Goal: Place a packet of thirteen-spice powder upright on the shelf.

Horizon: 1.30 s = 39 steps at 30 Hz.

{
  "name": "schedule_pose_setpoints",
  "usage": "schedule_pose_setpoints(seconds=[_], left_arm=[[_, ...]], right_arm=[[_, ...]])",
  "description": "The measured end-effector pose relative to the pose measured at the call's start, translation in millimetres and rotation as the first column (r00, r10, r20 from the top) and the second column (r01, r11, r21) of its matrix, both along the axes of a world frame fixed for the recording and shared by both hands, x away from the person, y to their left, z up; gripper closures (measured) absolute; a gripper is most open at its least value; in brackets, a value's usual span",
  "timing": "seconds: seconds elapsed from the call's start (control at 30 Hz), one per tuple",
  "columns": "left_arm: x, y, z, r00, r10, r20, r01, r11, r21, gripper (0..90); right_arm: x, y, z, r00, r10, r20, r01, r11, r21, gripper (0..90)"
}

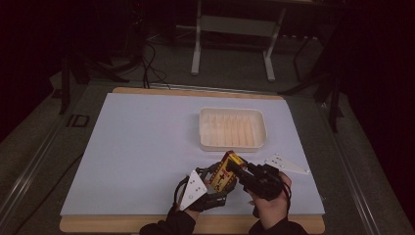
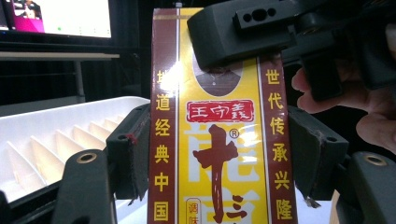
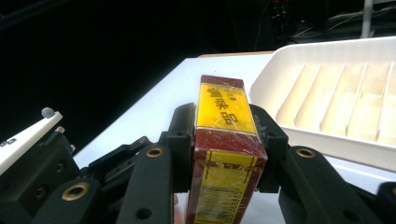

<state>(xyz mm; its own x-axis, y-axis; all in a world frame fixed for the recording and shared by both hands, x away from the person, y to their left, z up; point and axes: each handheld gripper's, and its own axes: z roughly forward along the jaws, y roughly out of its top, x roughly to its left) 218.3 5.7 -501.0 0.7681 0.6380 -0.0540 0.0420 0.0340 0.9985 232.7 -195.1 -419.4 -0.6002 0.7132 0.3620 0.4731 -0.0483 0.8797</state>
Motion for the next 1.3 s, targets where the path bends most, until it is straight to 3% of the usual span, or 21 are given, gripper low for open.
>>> schedule_pose_setpoints(seconds=[0.33,0.47,0.67,0.8,0.83,0.93,1.0,1.2,1.3], left_arm=[[2.5,4.4,10.2,0.9996,0.013,-0.023,-0.014,0.9998,-0.012,31.9],[6.2,7.6,13.3,0.9992,0.011,-0.039,-0.012,0.9998,-0.016,26.5],[8.2,11.2,19.5,0.9975,-0.019,-0.068,0.018,0.9996,-0.022,15.7],[8.9,14.7,22.6,0.9955,-0.024,-0.092,0.024,0.9997,-0.002,13.3],[9.5,14.8,23.1,0.9945,-0.028,-0.101,0.029,0.9995,0.009,8.7],[10.4,17.2,23.8,0.9909,-0.041,-0.128,0.044,0.9988,0.021,6.2],[11.6,18.0,23.5,0.9844,-0.055,-0.167,0.061,0.9976,0.034,1.9],[8.8,23.0,20.1,0.9837,-0.048,-0.173,0.063,0.9945,0.084,1.9],[8.5,28.2,18.2,0.9826,-0.030,-0.183,0.046,0.9951,0.087,1.9]], right_arm=[[1.6,8.7,10.0,0.9996,0.006,0.027,-0.005,1.000,-0.028,67.3],[1.9,10.9,12.8,0.9977,0.012,0.067,-0.008,0.998,-0.059,67.4],[6.6,8.4,14.6,0.9961,-0.001,0.088,0.008,0.997,-0.079,67.4],[8.7,5.3,19.0,0.9929,-0.019,0.117,0.029,0.996,-0.086,67.4],[9.4,4.5,20.8,0.9911,-0.027,0.131,0.039,0.995,-0.090,67.4],[11.3,2.8,24.8,0.9857,-0.047,0.162,0.064,0.993,-0.098,67.4],[13.2,1.9,27.8,0.9819,-0.061,0.179,0.080,0.992,-0.100,67.4],[23.7,-1.8,38.4,0.9701,-0.103,0.220,0.127,0.987,-0.099,67.3],[30.8,-3.0,45.0,0.9585,-0.135,0.251,0.165,0.981,-0.103,67.3]])
